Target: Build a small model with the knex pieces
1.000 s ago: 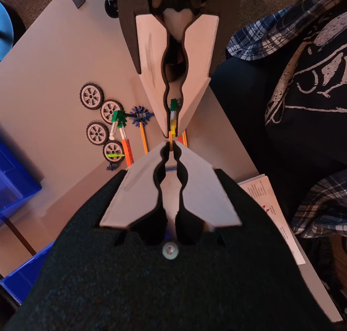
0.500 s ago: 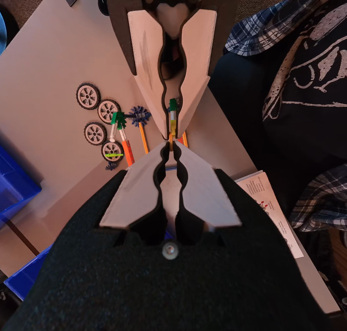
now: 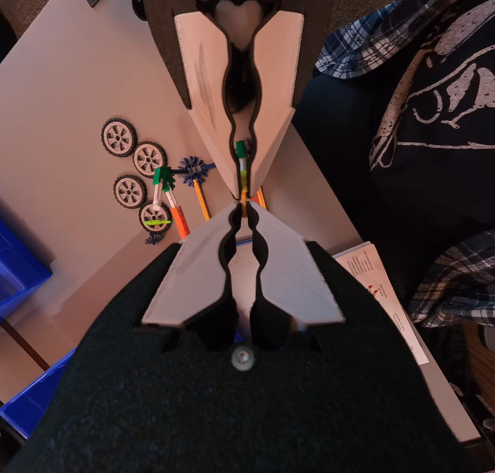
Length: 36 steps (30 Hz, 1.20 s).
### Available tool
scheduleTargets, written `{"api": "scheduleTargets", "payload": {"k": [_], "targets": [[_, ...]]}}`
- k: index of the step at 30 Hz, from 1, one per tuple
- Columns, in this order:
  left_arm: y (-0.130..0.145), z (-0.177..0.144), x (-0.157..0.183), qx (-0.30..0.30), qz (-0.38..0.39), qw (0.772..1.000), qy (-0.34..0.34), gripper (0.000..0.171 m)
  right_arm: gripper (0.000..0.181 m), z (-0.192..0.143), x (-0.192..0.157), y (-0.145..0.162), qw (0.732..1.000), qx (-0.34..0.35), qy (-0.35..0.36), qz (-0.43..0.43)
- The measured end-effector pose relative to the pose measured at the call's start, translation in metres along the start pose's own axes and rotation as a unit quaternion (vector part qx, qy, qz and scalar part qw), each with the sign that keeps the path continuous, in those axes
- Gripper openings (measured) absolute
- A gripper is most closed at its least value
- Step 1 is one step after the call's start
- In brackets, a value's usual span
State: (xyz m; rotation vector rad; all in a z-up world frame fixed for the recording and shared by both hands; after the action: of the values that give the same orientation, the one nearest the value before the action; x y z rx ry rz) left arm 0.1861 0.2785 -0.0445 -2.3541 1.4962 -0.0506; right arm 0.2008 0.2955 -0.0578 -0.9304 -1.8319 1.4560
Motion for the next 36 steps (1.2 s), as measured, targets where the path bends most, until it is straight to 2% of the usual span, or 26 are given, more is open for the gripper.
{"api": "scheduleTargets", "payload": {"k": [7,8,9,10,14,20,23,28,30,36], "targets": [[0.002,0.001,-0.001,-0.006,0.002,1.000,0.003,0.002,0.004,0.000,0.003,0.001,0.998,-0.006,-0.032,0.049],[0.001,0.001,-0.002,-0.003,-0.001,1.000,-0.002,0.002,0.010,-0.003,0.006,0.002,0.999,-0.010,-0.022,0.048],[0.001,0.001,-0.003,-0.003,-0.003,1.000,-0.003,0.002,0.025,-0.005,0.008,0.004,0.999,-0.017,-0.009,0.039],[0.001,0.002,-0.003,-0.002,-0.002,1.000,-0.004,0.002,0.026,-0.007,0.006,0.006,0.999,-0.026,-0.014,0.031],[0.001,0.002,-0.006,0.006,-0.013,1.000,0.000,0.002,0.024,-0.009,0.004,0.014,0.999,-0.047,-0.002,0.023],[0.002,0.003,-0.010,0.011,-0.031,0.999,0.011,0.002,0.006,-0.004,0.012,0.014,0.998,-0.042,0.011,0.044],[0.005,0.003,-0.015,0.010,-0.039,0.999,0.002,0.003,0.006,-0.004,0.016,0.014,0.998,-0.039,0.013,0.051],[0.007,-0.010,-0.025,0.037,-0.065,0.997,-0.037,0.025,0.008,-0.006,0.020,0.015,0.997,-0.037,0.012,0.063],[0.010,-0.017,-0.021,0.050,-0.070,0.996,-0.036,0.028,0.015,-0.008,0.021,0.016,0.997,-0.038,0.010,0.069],[0.019,-0.022,-0.006,0.089,-0.094,0.989,-0.064,0.033,0.015,-0.007,0.019,0.012,0.998,-0.037,0.005,0.059]]}}
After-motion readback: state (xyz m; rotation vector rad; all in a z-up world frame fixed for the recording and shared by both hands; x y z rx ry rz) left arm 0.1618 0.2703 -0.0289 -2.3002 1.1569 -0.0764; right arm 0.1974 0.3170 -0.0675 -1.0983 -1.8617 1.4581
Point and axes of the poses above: each gripper's, where its closed fingertips meet, z out along the fingers, y out of its underside, x = y × z across the jaws, the point moved 2 cm from there along -z, back along the fingers, and after that the axes turned 7 degrees about z, right-handed, at the moved point
